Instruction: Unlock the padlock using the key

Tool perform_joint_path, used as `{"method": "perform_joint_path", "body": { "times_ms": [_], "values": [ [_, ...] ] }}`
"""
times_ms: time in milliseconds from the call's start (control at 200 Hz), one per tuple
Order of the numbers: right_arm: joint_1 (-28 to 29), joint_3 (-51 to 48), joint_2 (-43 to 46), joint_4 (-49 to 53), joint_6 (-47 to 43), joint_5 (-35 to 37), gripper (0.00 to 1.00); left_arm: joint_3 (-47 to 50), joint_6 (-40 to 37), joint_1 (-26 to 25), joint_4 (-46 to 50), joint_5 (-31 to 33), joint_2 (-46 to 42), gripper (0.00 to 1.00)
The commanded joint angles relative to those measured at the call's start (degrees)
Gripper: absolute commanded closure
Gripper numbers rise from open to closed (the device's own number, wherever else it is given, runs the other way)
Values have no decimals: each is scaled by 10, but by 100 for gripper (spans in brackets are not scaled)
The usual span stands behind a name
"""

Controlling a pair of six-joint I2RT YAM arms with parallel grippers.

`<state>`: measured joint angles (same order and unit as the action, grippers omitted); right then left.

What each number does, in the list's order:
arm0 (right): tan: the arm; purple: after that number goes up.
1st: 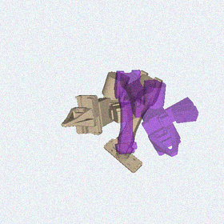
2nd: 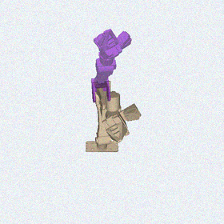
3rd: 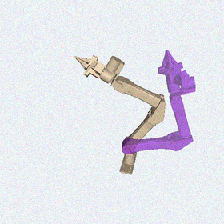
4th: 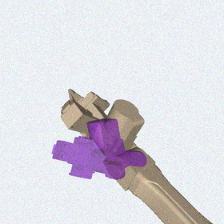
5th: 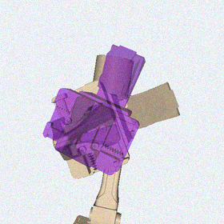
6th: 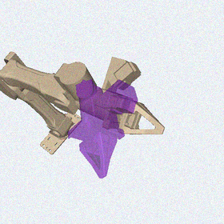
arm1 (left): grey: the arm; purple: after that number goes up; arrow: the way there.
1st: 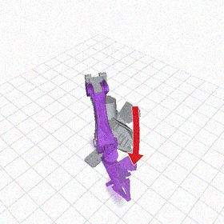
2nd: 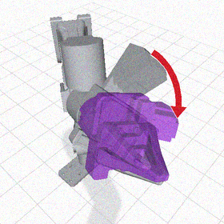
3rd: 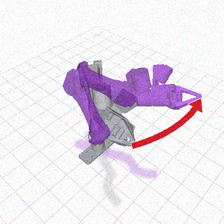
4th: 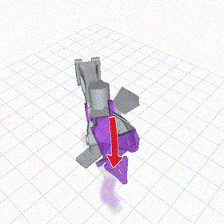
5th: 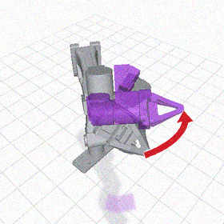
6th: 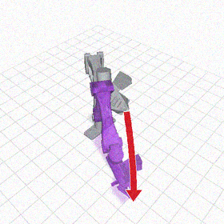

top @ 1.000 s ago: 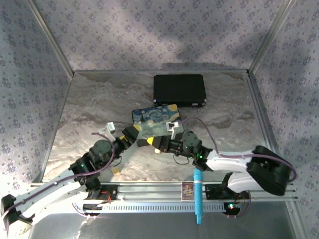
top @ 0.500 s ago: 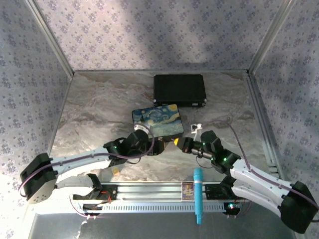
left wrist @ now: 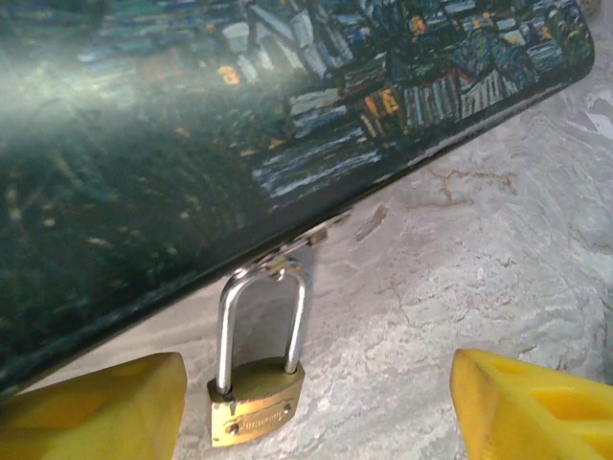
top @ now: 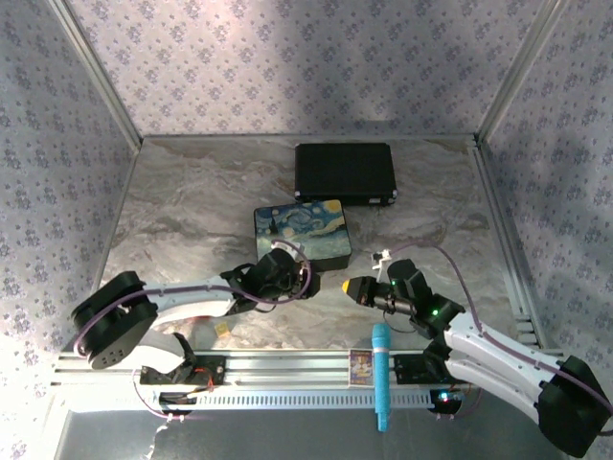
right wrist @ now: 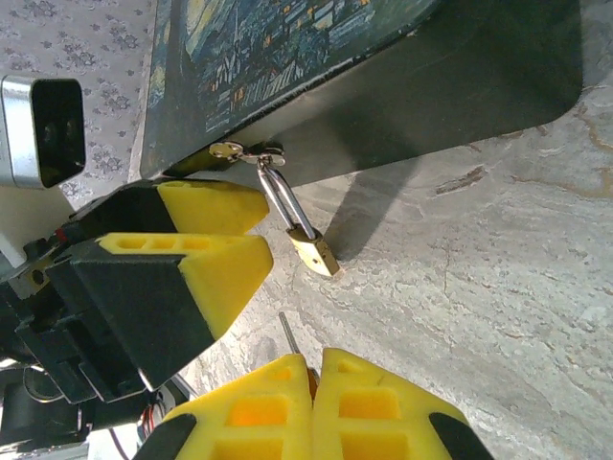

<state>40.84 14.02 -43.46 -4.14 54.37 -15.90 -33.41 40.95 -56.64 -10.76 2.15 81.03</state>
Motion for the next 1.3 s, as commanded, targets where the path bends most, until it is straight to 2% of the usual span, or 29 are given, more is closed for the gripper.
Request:
{"method": "perform_joint_path", "body": {
  "times_ms": [0,160,445,595,755,875,974,1074,1184,1294],
  "values": [
    [-4,-4,5,9,-8,-2,100,0,-10,-12,-45,0,21,28],
    [-4,-7,1,8,-8,2,100,12,20,-38,-78,9,50,34],
    [-5,-11,1,8,-1,6,100,26,71,-46,-105,52,81,37],
    [-4,-11,2,11,3,14,100,20,112,-52,-113,104,96,45],
    [-2,-21,12,7,15,28,100,18,130,-62,-196,123,143,47],
    [0,-30,27,7,22,34,100,1,132,-72,-201,133,163,55],
    [2,-39,43,7,31,39,100,-2,147,-73,-180,140,160,66],
    [-3,-43,35,-5,34,9,100,-2,155,-73,-167,145,152,71],
    [-42,-77,-10,-108,78,-59,100,-3,173,-73,-144,156,143,84],
    [-64,-78,-60,-160,93,-109,100,3,209,-67,-131,148,122,85]
  ]
}}
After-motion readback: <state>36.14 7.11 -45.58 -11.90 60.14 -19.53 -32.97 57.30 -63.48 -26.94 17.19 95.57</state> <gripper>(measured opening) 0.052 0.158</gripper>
